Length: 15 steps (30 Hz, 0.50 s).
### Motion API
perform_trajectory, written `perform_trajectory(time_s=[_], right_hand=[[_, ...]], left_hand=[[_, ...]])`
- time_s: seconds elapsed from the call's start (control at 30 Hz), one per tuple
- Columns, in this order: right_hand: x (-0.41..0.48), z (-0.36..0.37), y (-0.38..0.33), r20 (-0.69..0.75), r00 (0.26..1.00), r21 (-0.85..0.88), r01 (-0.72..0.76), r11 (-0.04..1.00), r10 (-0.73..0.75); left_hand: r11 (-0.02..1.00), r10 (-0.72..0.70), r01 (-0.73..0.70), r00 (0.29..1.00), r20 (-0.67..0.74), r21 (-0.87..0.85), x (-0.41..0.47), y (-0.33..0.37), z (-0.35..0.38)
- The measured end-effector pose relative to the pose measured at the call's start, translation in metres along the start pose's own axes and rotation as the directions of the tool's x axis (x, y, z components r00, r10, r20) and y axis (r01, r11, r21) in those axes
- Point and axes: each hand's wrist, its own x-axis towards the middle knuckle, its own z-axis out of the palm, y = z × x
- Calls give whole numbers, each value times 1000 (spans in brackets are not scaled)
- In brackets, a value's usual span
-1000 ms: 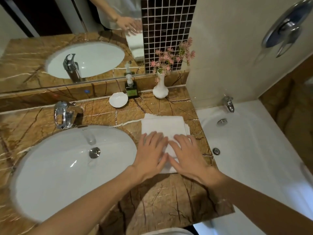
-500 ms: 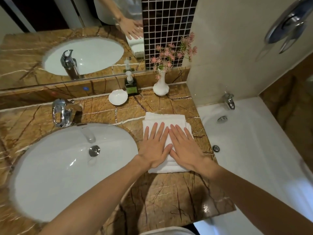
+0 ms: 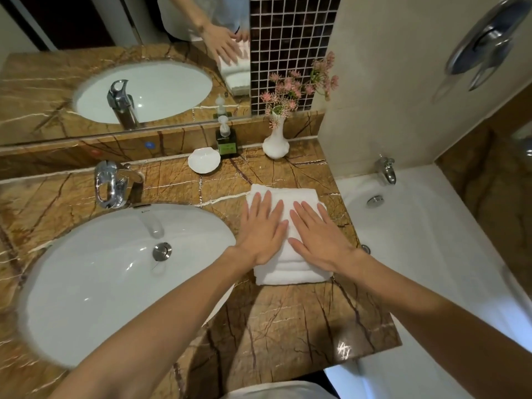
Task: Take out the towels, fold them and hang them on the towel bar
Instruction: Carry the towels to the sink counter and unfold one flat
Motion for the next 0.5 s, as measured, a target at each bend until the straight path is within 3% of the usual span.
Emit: perform_trajectory(time_s=[0.1,0.23,0.37,0.5], right_hand=[[-6,-14,-3,16,999,17,48,999,-49],[-15,-17,-19,65,995,61,70,996,-74],[-15,-23,-20,40,999,119,16,993,-21],[-8,-41,-12,-108,991,211,-51,976,75]], left_hand=[[960,-212,195,975,-70,-201,10,-12,-15],[759,-372,332,927,45,-560,33,-21,-37],[705,-420,396,901,104,-588,45,-20,-51],[754,-292,311,948,130,-578,39,-6,-64]])
